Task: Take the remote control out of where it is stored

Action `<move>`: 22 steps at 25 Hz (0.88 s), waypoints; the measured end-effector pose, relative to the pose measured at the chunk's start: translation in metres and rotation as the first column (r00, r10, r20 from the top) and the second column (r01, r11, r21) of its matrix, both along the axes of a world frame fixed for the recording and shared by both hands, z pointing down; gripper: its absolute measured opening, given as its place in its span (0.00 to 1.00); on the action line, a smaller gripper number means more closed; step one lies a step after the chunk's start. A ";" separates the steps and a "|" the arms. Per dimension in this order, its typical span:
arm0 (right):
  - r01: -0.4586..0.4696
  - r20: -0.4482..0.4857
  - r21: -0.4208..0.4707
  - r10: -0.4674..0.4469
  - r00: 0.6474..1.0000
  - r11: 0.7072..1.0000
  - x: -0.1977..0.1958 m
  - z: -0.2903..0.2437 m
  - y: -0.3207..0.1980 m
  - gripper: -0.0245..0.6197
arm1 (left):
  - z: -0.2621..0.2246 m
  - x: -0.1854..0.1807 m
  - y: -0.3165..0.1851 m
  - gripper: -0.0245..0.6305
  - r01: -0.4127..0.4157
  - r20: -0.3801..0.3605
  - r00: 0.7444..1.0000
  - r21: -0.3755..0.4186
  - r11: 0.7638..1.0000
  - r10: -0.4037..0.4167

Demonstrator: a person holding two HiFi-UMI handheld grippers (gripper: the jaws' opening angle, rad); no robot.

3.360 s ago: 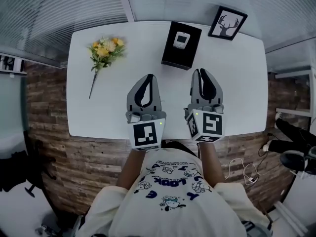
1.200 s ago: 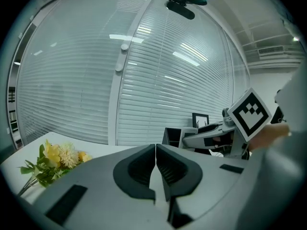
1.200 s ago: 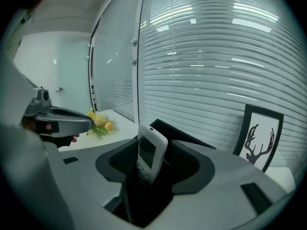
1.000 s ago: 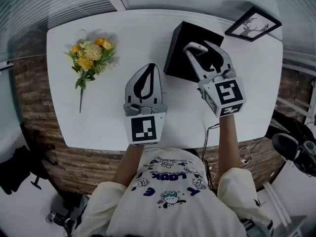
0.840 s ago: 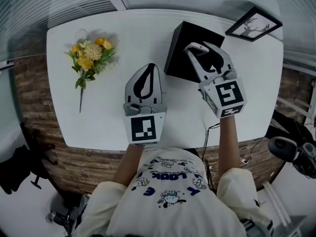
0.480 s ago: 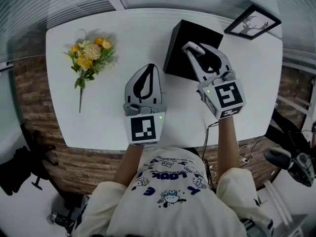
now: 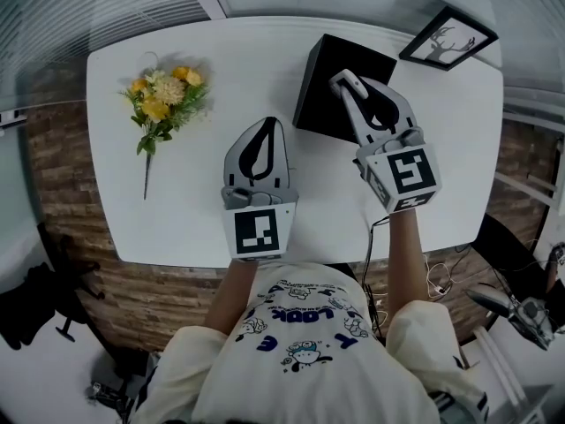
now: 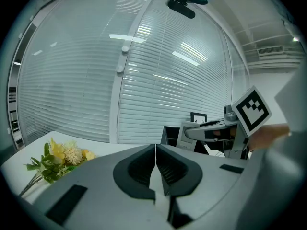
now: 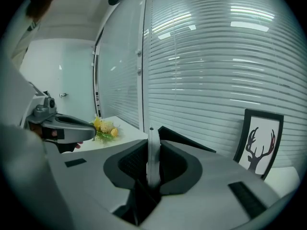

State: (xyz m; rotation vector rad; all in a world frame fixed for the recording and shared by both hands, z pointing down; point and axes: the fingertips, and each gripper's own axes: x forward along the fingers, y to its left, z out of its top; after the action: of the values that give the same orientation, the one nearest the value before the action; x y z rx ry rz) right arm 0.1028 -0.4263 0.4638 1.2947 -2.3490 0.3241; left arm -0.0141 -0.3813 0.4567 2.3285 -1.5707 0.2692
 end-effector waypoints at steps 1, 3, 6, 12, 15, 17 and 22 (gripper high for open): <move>-0.001 0.004 0.005 0.001 1.000 1.000 0.000 -0.003 0.000 0.17 | -0.001 0.000 0.001 0.07 0.001 -0.001 1.000 0.003 1.000 -0.001; -0.002 0.009 0.019 0.001 1.000 1.000 0.001 -0.009 0.002 0.17 | -0.005 -0.001 0.003 0.07 0.000 -0.002 1.000 0.012 1.000 0.000; 0.003 0.019 0.042 -0.004 1.000 0.999 0.000 -0.020 0.005 0.17 | -0.009 0.000 0.008 0.07 -0.007 0.000 1.000 0.020 1.000 0.007; -0.001 0.034 0.088 -0.002 0.999 0.996 0.003 -0.048 0.012 0.17 | -0.022 0.001 0.018 0.07 0.001 0.001 1.000 0.047 0.999 -0.001; -0.022 0.049 0.121 0.017 0.999 0.992 0.006 -0.065 0.018 0.17 | -0.028 0.001 0.028 0.07 0.011 0.001 1.000 0.056 0.998 -0.011; -0.034 0.073 0.140 0.024 0.997 0.990 0.008 -0.077 0.023 0.17 | -0.034 0.002 0.035 0.07 0.020 -0.003 1.000 0.064 0.998 -0.019; -0.023 0.091 0.169 0.008 0.996 0.985 0.004 -0.099 0.047 0.17 | -0.054 0.005 0.055 0.07 0.032 -0.010 0.999 0.101 0.994 -0.032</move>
State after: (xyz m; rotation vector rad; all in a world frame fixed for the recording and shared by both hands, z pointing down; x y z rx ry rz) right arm 0.1072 -0.3788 0.3651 1.4044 -2.4891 0.1930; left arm -0.0090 -0.3258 0.4030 2.3736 -1.6517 0.1756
